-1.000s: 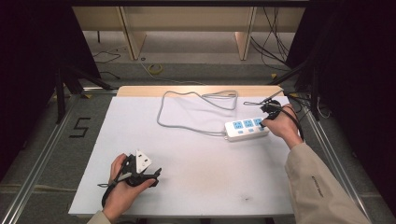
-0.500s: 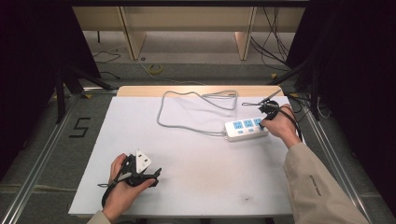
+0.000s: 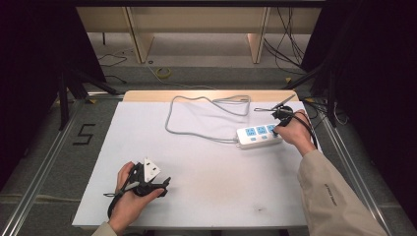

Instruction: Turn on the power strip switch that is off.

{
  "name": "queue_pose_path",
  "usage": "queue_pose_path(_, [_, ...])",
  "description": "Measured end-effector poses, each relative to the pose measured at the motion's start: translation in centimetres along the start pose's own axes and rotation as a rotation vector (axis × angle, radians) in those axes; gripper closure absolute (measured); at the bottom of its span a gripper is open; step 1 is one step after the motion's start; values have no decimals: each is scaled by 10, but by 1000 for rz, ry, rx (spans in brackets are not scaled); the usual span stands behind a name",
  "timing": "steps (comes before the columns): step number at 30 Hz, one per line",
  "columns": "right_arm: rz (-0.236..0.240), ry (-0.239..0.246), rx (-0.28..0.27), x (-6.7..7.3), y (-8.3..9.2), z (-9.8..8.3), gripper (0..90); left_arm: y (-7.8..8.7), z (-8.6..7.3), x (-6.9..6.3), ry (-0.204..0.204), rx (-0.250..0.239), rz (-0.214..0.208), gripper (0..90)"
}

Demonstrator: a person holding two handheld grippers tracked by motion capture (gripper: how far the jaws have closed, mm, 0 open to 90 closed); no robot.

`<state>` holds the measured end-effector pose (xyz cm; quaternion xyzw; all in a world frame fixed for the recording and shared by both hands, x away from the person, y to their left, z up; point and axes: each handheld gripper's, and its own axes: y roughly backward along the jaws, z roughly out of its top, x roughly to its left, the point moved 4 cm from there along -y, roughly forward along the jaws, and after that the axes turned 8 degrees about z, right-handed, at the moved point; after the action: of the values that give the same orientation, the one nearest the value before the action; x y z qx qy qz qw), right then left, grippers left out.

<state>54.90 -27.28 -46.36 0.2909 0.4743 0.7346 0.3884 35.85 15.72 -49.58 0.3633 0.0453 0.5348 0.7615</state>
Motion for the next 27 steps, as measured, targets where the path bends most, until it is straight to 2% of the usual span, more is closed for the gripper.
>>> queue_pose_path(27, [-13,-5,17,1,-3,1,900,1,1,-1,-1,-7,1,181])
